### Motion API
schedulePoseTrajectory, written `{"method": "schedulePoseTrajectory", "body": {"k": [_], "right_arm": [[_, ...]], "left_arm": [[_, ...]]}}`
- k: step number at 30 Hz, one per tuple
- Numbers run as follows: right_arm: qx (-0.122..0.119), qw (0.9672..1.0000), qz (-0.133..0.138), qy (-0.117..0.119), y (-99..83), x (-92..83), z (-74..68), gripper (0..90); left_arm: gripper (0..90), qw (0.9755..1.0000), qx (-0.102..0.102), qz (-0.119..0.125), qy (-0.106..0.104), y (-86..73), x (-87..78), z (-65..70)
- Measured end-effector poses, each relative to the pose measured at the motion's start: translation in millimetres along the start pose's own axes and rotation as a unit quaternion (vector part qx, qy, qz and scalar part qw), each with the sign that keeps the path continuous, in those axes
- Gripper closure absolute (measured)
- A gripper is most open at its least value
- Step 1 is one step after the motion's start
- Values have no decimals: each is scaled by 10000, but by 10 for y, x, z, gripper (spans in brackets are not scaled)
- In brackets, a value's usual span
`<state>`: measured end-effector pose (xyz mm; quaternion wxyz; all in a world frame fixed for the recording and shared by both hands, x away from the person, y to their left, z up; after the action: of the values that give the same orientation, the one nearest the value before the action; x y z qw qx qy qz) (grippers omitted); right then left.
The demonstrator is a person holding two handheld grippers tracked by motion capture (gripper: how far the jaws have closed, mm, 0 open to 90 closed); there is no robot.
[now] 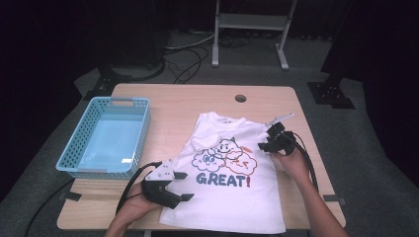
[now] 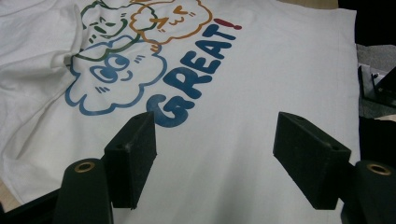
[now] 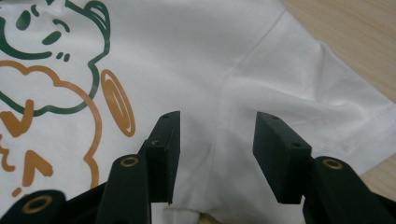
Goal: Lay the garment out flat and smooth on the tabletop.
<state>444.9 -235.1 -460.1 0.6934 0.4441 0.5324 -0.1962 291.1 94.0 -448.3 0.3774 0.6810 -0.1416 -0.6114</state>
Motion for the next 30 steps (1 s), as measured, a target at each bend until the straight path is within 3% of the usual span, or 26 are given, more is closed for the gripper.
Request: {"method": "schedulePoseTrajectory", "body": {"k": [6, 10, 12, 16, 20, 21, 22, 24, 30], "right_arm": [[337, 9992, -187, 143, -170, 31, 138, 478], [424, 9988, -219, 129, -221, 10, 228, 465], [589, 9980, -174, 125, -243, -35, 294, 462], [597, 9982, 6, 70, -213, -125, 255, 459], [149, 9997, 149, 105, -106, -219, -55, 425], [44, 9996, 218, 180, -76, -238, -162, 413], [-180, 9990, 258, 324, -29, -250, -388, 375], [-316, 9982, 215, 471, -4, -237, -567, 334], [-875, 9913, 276, 944, 28, -237, -1303, 290]], "left_arm": [[295, 10000, -8, 35, 28, -1, -34, -15], [295, 10000, 14, 34, 33, 1, -36, -14], [295, 10000, 19, 63, 44, 12, -45, -8], [295, 10000, 29, 71, 44, 18, -48, -3], [295, 10000, 41, 46, 42, 23, -36, 3], [295, 10000, 52, 40, 42, 24, -33, 6], [295, 10000, 51, 43, 44, 26, -30, 9], [295, 10000, 65, 37, 57, 26, -29, 12], [295, 9999, 62, 82, 116, 24, -80, -10]]}}
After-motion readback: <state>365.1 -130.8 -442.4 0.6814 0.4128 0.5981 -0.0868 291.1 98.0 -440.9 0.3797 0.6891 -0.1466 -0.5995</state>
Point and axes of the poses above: each handheld gripper's, and its own axes: x roughly forward along the jaws, y roughly out of its top, z roughly to its right, the point moved 6 cm from there along x, roughly forward along the jaws, and after that the axes turned 11 degrees about -z, right-handed, at the moved point
